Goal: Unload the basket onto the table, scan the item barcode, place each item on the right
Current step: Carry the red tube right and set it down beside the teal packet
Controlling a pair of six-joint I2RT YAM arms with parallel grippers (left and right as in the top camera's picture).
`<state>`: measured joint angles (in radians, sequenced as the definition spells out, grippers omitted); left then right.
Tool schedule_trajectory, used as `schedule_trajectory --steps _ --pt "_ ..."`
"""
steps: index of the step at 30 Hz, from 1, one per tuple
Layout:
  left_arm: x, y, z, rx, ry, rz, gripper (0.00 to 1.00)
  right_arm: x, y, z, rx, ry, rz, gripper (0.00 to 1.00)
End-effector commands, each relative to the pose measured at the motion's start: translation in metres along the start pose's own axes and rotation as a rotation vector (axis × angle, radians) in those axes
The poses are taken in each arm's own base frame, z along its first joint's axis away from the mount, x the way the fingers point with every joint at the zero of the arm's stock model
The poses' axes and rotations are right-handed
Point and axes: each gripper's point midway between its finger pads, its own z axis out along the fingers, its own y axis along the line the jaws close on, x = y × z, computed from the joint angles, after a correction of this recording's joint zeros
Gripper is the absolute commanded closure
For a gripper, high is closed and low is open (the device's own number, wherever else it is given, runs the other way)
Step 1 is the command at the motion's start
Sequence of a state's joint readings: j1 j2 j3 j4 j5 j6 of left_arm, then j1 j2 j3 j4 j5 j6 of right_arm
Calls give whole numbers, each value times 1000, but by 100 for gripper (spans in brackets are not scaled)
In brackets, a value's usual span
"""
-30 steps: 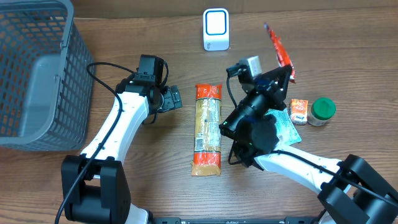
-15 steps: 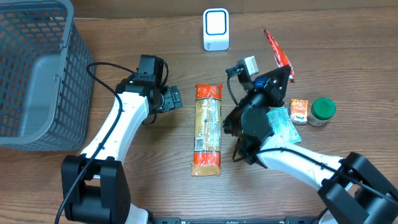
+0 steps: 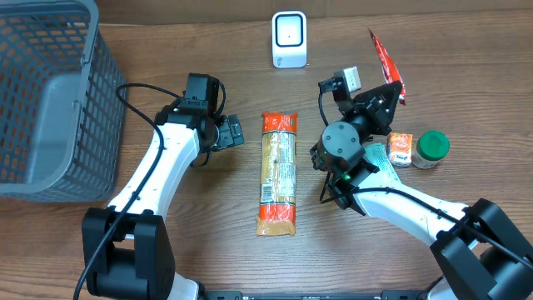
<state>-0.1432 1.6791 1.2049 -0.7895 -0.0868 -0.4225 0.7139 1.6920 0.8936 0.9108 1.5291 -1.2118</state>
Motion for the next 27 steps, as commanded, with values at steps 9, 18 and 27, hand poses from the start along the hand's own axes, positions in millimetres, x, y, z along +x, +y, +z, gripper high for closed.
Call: schedule_trajectory --steps 9,18,27 --pt "-5 -2 -6 11 -20 -5 0 22 71 -7 -207 -67 19 97" --pt "-5 -2 -6 11 -20 -5 0 45 101 -19 -343 -36 31 97" --pt "-5 -2 -6 11 -20 -5 0 102 134 -34 -556 210 226 97"
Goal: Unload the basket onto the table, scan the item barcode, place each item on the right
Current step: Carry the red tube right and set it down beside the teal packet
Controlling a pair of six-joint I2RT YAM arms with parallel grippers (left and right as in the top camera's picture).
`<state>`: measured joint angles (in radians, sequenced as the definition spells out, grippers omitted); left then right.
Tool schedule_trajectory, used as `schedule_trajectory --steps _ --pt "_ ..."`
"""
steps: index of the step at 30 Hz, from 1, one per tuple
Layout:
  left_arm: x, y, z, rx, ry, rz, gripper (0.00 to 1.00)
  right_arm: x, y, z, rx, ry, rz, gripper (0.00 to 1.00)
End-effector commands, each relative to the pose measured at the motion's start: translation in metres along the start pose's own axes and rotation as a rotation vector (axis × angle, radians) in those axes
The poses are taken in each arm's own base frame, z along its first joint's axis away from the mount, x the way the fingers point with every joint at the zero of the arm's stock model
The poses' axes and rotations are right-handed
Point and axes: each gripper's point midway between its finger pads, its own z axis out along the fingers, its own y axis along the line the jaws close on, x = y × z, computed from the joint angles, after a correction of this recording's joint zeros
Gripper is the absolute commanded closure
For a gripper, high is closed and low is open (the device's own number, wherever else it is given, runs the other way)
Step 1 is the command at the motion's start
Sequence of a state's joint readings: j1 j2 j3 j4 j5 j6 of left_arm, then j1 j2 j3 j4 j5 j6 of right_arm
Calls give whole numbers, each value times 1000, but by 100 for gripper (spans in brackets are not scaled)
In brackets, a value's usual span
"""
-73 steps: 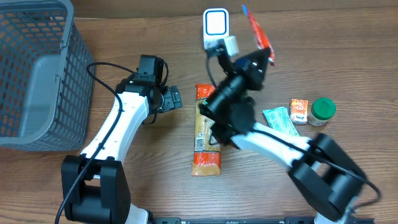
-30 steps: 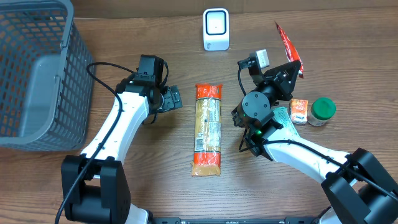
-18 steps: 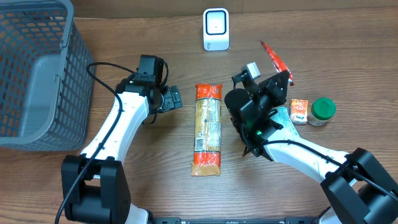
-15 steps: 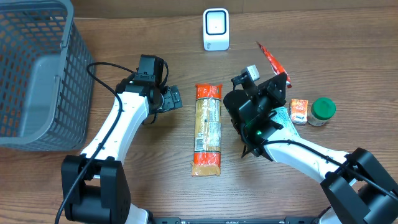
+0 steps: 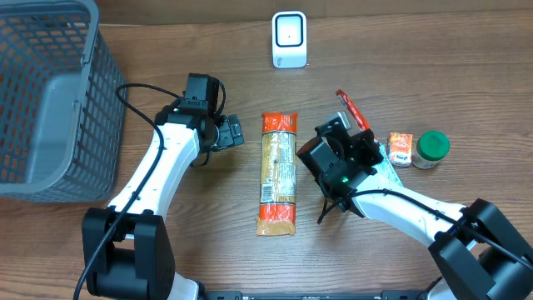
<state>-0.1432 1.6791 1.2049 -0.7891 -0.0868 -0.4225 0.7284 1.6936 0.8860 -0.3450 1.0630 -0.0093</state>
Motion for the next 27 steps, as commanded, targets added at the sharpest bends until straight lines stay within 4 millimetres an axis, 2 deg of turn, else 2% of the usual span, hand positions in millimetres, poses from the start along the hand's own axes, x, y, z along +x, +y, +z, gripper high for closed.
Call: schedule_trajectory --steps 1,8,13,16,19,23,26,27 --pt "-5 -2 -6 11 -19 -5 0 9 5 -1 -65 57 306 97" --pt "-5 -2 -6 11 -19 -5 0 16 -9 -23 -179 142 408 97" --pt "-5 -2 -6 11 -20 -5 0 11 -13 -44 -367 167 493 96" --pt "-5 -2 -6 11 -19 -5 0 14 -17 -51 -464 203 517 96" --pt "-5 -2 -6 11 -19 -5 0 28 -22 -43 -492 273 530 96" --pt "-5 -2 -6 11 -19 -5 0 58 -39 -22 -448 393 533 97" --pt "-5 -2 -6 11 -19 -5 0 70 -43 -13 -463 452 557 96" --pt "-5 -2 -6 11 -19 -5 0 71 -41 -12 -486 466 575 94"
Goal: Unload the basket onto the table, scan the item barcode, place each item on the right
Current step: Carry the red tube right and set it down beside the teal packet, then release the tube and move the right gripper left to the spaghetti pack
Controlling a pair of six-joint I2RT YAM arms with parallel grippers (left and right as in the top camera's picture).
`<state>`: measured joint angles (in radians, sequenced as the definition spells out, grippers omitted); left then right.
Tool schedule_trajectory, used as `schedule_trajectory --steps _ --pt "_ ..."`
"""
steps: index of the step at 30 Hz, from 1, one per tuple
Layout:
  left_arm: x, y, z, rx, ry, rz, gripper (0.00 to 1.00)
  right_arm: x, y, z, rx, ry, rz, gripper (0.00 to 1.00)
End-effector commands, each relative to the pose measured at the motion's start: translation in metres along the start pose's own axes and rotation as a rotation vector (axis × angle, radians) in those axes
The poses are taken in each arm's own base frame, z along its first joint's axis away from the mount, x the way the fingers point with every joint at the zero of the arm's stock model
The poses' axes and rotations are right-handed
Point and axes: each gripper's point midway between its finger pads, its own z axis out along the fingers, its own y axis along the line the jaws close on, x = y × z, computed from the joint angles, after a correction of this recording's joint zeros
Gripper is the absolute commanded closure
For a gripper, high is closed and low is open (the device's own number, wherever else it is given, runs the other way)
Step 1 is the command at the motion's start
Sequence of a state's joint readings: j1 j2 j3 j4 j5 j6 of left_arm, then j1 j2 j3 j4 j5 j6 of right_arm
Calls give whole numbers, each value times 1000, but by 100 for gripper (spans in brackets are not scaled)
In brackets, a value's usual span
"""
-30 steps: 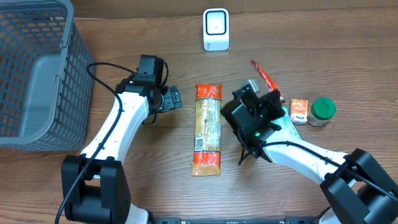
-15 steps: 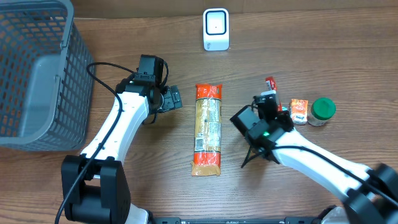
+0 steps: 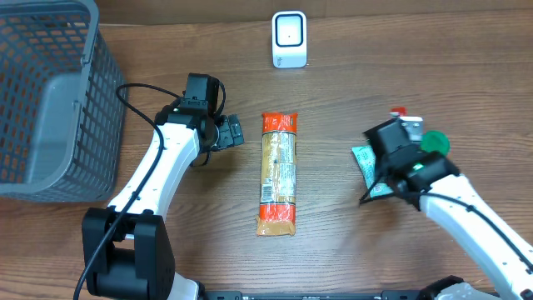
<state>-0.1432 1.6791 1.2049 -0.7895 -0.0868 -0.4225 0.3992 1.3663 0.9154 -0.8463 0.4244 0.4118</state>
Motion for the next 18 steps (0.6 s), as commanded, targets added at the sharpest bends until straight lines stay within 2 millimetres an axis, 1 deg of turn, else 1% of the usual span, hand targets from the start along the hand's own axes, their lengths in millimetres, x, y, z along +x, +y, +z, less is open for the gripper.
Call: schedule_trajectory --steps 1,6,8,10,11,14,16,17,18 --pt "-5 -2 -6 11 -20 -5 0 -1 6 5 -96 58 37 92" --pt "-5 -2 -6 11 -20 -5 0 6 8 15 -121 97 50 89" --pt "-5 -2 -6 11 -20 -5 0 10 9 20 -117 105 34 85" --pt "-5 -2 -6 11 -20 -5 0 14 9 25 -112 117 23 78" --pt "-5 -2 -6 11 -20 -5 0 15 9 27 -110 121 22 74" --pt "-5 -2 -6 11 -20 -5 0 18 10 31 -103 136 17 51" --pt "-5 -2 -6 11 -20 -5 0 20 10 33 -100 144 15 30" --pt "-5 -2 -6 11 -20 -5 0 20 11 34 -100 146 15 25" --pt "-5 -2 -6 11 -20 -5 0 21 12 35 -103 150 15 24"
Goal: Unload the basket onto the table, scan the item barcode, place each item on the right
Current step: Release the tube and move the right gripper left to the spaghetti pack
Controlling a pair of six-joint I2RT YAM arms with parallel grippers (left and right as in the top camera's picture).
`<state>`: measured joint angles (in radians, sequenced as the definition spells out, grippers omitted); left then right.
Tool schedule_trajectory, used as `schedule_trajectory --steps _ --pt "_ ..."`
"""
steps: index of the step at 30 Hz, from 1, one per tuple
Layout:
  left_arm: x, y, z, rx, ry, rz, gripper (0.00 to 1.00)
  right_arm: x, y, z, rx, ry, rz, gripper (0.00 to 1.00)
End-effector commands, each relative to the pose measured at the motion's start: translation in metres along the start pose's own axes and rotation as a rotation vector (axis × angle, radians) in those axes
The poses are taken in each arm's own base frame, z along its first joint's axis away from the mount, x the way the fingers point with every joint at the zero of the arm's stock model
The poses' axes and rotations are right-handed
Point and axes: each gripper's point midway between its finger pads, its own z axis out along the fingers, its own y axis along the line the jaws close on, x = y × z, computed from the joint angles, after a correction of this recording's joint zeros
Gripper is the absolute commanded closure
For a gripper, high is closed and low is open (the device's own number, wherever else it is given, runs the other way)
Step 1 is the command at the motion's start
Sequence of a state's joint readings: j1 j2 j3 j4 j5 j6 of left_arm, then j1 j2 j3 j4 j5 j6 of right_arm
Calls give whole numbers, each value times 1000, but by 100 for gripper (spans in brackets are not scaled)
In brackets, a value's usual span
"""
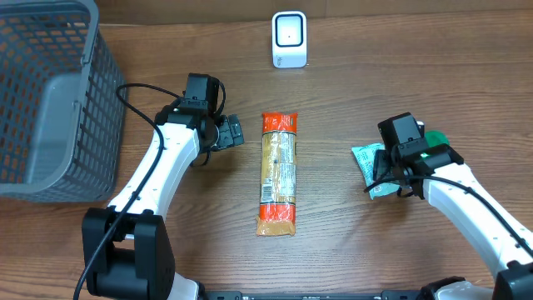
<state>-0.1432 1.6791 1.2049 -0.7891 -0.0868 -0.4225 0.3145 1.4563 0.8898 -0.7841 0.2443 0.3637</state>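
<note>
A white barcode scanner (289, 39) stands at the back middle of the table. My right gripper (405, 158) points down at the right, its wrist hiding the fingers and whatever is between them. It hangs over the right edge of a flat green packet (367, 162). No red packet shows in this view. A long orange packet (278, 173) lies lengthwise in the middle. My left gripper (233, 132) rests left of it, holding nothing that I can see.
A grey mesh basket (46, 92) fills the far left. The green lid of a small jar (435, 138) peeks out behind the right wrist. Black cables run along both arms.
My right wrist has shifted slightly right and nearer, over the green packet. The red tip that showed beside it is no longer visible. The left arm is unmoved.
My right gripper first held a red packet up right of the scanner. Then it was lower, near the orange packet's right side. Later it stood at the right by the jar with only a red tip showing, and now sits over the green packet.
</note>
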Motion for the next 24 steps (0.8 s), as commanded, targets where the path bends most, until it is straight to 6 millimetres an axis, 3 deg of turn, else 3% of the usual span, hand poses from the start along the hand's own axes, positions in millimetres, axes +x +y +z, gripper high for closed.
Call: schedule_trajectory --steps 1,10,15,20,24 --pt "-5 -2 -6 11 -19 -5 0 4 7 7 -32 27 4 21" --pt "-5 -2 -6 11 -19 -5 0 2 88 -12 -488 90 57 16" --pt "-5 -2 -6 11 -19 -5 0 -5 114 -22 -547 85 207 14" --pt "-5 -2 -6 11 -19 -5 0 -2 153 -35 -579 12 178 13" --pt "-5 -2 -6 11 -19 -5 0 11 181 -36 -538 -51 157 13"
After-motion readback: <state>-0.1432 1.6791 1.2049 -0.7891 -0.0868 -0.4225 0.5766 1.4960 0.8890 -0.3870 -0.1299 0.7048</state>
